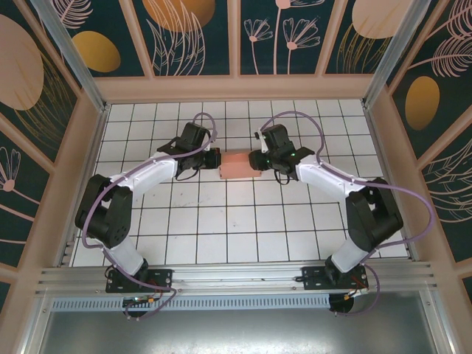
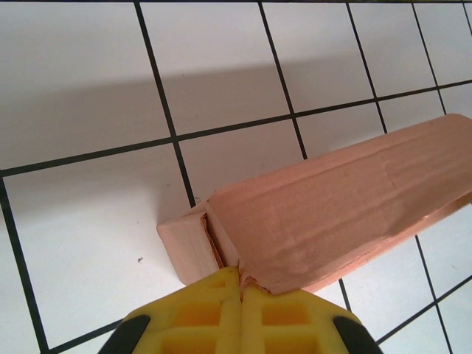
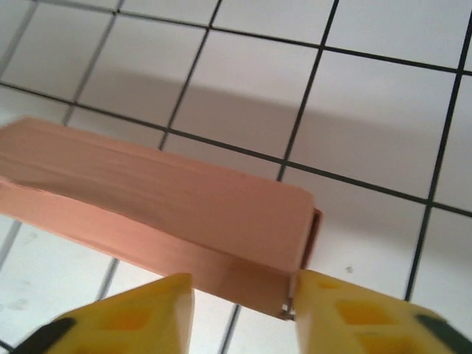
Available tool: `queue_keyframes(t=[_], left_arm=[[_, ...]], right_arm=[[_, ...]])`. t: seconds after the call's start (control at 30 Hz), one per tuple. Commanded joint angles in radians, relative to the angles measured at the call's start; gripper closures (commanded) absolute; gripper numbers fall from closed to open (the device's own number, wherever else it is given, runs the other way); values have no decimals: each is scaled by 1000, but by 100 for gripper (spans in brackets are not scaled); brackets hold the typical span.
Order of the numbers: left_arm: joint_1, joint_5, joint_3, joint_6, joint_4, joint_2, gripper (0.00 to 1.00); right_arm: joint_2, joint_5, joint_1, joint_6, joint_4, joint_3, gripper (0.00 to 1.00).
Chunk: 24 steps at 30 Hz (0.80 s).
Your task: Fold the paper box
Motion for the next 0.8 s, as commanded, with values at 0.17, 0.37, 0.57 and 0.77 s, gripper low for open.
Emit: queue_keyframes(t=[0.17,0.37,0.57,0.77], left_arm=[[-25,-48,-39,4,-77,13,100],[-34,-40,-34,7,-75,22,100],[-34,-10,-43,11,-59,-2,95],[-35,43,-45,-10,-20,-49,79]], right_arm=[[-119,55,13,69,185,-35,36],[-39,103,11,122,175,13,36],[10,134,12,123,156,-29,36],[39,128,14,145,184,-77,37]])
